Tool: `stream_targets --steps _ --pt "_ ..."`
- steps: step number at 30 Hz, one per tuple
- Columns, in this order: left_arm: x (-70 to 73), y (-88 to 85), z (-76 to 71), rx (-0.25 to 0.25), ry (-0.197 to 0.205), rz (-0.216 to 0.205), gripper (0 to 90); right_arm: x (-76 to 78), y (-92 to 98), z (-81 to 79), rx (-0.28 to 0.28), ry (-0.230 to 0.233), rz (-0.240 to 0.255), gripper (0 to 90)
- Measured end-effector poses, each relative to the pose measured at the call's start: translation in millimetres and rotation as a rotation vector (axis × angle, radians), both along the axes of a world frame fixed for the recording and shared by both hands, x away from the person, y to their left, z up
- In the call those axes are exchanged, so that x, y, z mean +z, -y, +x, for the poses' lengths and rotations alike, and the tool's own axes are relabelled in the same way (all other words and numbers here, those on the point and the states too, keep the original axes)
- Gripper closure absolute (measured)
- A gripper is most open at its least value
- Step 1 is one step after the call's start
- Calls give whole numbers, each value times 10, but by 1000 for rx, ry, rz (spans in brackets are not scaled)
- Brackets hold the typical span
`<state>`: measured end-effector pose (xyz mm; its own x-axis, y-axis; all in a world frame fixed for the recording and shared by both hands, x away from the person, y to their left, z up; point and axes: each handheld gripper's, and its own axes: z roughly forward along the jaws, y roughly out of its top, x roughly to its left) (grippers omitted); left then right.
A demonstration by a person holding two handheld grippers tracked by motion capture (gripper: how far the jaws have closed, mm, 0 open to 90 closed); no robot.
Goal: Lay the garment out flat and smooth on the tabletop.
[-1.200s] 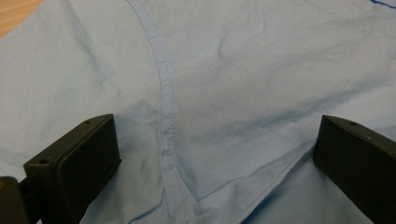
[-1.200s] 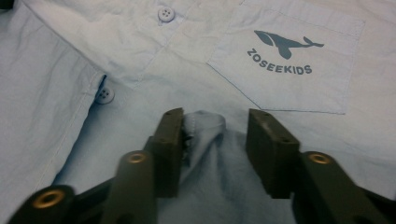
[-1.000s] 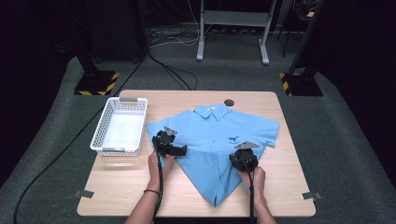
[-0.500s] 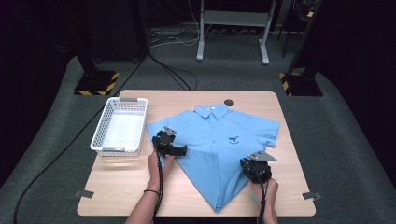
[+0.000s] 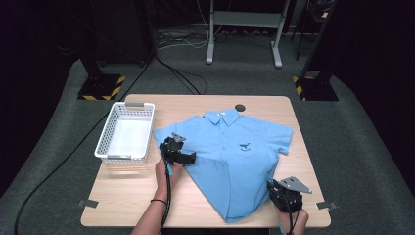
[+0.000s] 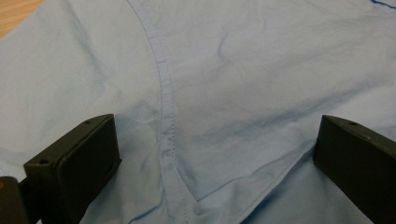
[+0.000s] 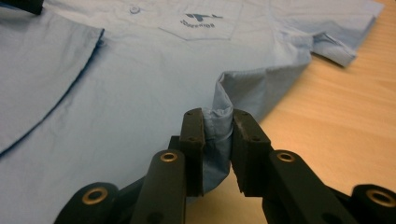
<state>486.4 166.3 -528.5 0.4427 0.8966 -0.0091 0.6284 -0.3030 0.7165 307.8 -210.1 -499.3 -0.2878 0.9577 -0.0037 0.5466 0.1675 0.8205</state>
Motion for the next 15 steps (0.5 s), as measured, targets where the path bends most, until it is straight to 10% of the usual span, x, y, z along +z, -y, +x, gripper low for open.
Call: stream_targets --steps 10,11,15 --pt "1 -4 -2 -1 0 3 2 -39 221 -256 -64 -12 2 653" --pt "1 -4 -2 -1 0 3 2 19 329 -289 -121 -7 1 420" --pt "1 -4 -2 -1 0 3 2 133 460 -302 -150 22 47 311"
